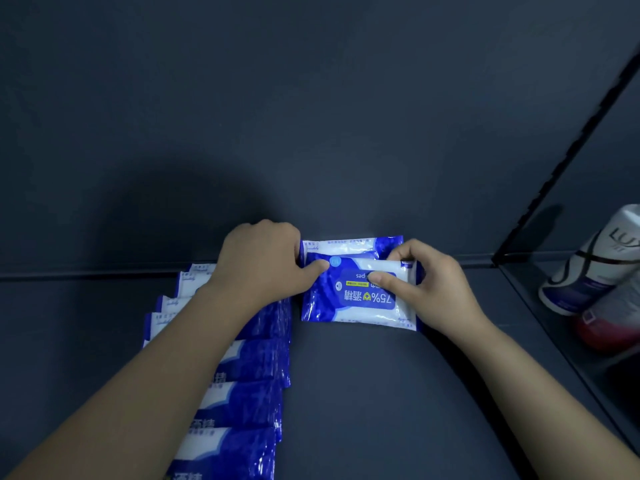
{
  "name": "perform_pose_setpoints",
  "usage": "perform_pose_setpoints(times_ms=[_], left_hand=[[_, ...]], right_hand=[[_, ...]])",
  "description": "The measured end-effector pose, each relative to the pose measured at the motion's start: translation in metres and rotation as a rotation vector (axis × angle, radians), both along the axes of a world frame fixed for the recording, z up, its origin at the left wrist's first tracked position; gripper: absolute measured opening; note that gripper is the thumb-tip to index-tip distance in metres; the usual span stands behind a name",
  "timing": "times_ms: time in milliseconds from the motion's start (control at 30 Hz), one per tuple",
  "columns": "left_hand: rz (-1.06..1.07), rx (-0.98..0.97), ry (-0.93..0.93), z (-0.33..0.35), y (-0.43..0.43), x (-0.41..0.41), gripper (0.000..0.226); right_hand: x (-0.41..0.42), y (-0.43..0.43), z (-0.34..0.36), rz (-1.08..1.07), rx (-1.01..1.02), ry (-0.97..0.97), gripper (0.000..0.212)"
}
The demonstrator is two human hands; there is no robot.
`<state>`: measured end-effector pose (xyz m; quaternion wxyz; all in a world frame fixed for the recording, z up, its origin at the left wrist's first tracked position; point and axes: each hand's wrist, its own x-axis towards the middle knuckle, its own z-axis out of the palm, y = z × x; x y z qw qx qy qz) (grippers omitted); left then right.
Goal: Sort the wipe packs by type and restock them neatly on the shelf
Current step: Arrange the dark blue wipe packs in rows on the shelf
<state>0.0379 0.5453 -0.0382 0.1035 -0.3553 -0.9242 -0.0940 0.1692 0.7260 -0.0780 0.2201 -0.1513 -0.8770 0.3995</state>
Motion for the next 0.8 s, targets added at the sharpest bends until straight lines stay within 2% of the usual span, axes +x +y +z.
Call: perform_pose_setpoints(times_ms=[67, 167, 267, 333, 433, 467, 533, 600, 700, 800], left_hand=[[-0.023, 0.038, 0.033, 0.001, -0.001, 0.0, 0.046], [-0.167, 0.147, -0.048, -0.003, -0.002, -0.001, 0.039], [-0.24, 0.131, -0.1, -0.006, -0.001, 0.003, 0.039], [-0.209, 0.259, -0.316, -0.003, 0.0, 0.005, 0.039], [-0.197, 0.57, -0.816, 0.008, 0.001, 0.006, 0.038], [-0.213, 0.598, -0.947, 0.011, 0.0, 0.007, 0.035], [-0.286, 0.625, -1.086, 0.017, 0.001, 0.012, 0.028], [-0.327, 0.758, -1.091, 0.018, 0.003, 0.014, 0.02], [-0.327, 0.933, -1.041, 0.016, 0.007, 0.01, 0.008], [-0.369, 0.824, -0.89, 0.01, 0.012, 0.015, 0.007]], right_hand=[[0.0, 0.001, 0.001, 0.026, -0.1, 0.003, 0.027], [0.0, 0.0, 0.005, 0.077, -0.183, 0.043, 0.022], [0.002, -0.001, 0.009, 0.104, -0.323, 0.111, 0.018], [0.003, -0.001, 0.013, 0.087, -0.421, 0.173, 0.017], [0.004, -0.002, 0.017, 0.005, -0.598, 0.305, 0.016], [0.004, -0.003, 0.018, -0.016, -0.657, 0.344, 0.017], [0.004, -0.002, 0.022, -0.001, -0.759, 0.381, 0.024], [0.007, 0.002, 0.024, 0.132, -0.771, 0.311, 0.028], [0.011, 0.001, 0.027, 0.38, -0.695, 0.035, 0.04], [0.01, -0.015, 0.024, 0.365, -0.704, -0.034, 0.023]])
